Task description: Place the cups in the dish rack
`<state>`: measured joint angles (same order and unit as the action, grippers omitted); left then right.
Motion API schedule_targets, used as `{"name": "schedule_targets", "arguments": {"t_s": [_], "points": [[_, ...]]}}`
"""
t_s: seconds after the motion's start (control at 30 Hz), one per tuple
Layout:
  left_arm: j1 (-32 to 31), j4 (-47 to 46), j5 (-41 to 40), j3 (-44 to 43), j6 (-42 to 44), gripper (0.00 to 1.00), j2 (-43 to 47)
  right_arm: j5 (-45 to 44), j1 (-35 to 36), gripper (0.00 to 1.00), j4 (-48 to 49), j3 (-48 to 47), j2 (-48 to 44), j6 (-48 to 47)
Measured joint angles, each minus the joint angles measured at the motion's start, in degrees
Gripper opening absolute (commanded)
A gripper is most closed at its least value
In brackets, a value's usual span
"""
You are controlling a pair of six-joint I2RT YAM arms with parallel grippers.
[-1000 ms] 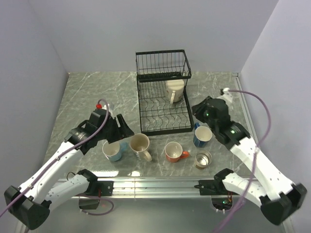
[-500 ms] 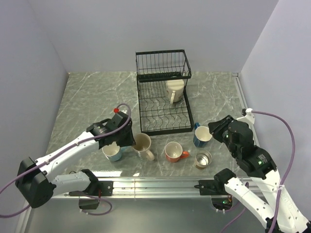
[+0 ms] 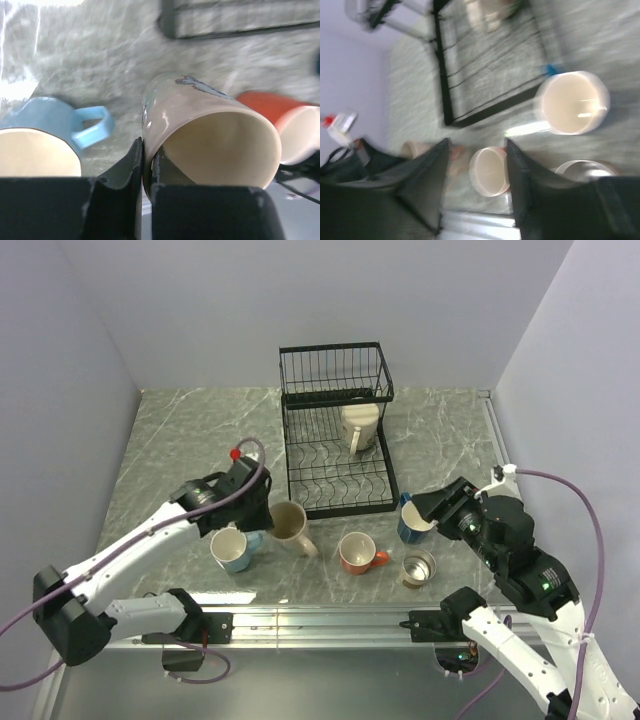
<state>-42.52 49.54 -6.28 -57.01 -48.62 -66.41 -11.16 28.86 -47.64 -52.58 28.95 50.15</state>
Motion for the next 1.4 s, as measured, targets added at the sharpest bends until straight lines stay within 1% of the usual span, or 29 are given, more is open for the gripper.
{"name": "schedule_targets", "arguments": {"t_s": [0.07, 0.13, 0.3, 0.47, 0.57, 0.7, 0.77, 0.97, 1.2, 1.4], "points": [[0.4, 0.0, 0.6, -2.7, 0.3, 0.0, 1.7, 4.8, 0.0, 0.73, 2.8, 0.0, 0.1, 0.6], [0.9, -2.3, 1.6, -4.0, 0.2, 0.0, 4.8, 10.3, 0.0, 0.81, 6.6, 0.0, 0.8, 2.6], [1.2, -12.3, 3.5, -3.7, -0.7, 0.0, 15.0, 23.4, 0.3, 0.78, 18.1, 0.0, 5.8, 11.1], [1.2, -26.1, 1.3, 2.2, -1.2, 0.0, 24.1, 29.5, 1.4, 0.77, 24.3, 0.0, 11.3, 20.8], [1.2, -31.5, -0.1, 5.5, -1.2, 0.0, 25.7, 32.2, 2.4, 0.75, 29.0, 0.0, 14.7, 27.5], [1.2, -37.1, -0.8, 8.3, -1.6, 0.0, 24.2, 34.4, 3.9, 0.71, 36.3, 0.1, 19.0, 34.8], [1.2, -39.6, -1.1, 10.2, -1.9, 0.0, 23.7, 34.7, 5.1, 0.7, 38.9, 0.0, 20.9, 36.9], [1.2, -44.3, -1.6, 12.6, -2.8, 0.0, 23.1, 34.8, 8.2, 0.65, 40.5, -0.9, 25.2, 39.5], [1.2, -45.9, -1.6, 12.6, -2.9, 0.0, 22.6, 33.2, 8.4, 0.61, 39.9, 0.3, 22.2, 40.3], [1.2, -44.3, -1.7, 10.2, -1.9, 0.0, 21.5, 31.3, 8.3, 0.62, 37.2, 1.5, 19.5, 39.8]]}}
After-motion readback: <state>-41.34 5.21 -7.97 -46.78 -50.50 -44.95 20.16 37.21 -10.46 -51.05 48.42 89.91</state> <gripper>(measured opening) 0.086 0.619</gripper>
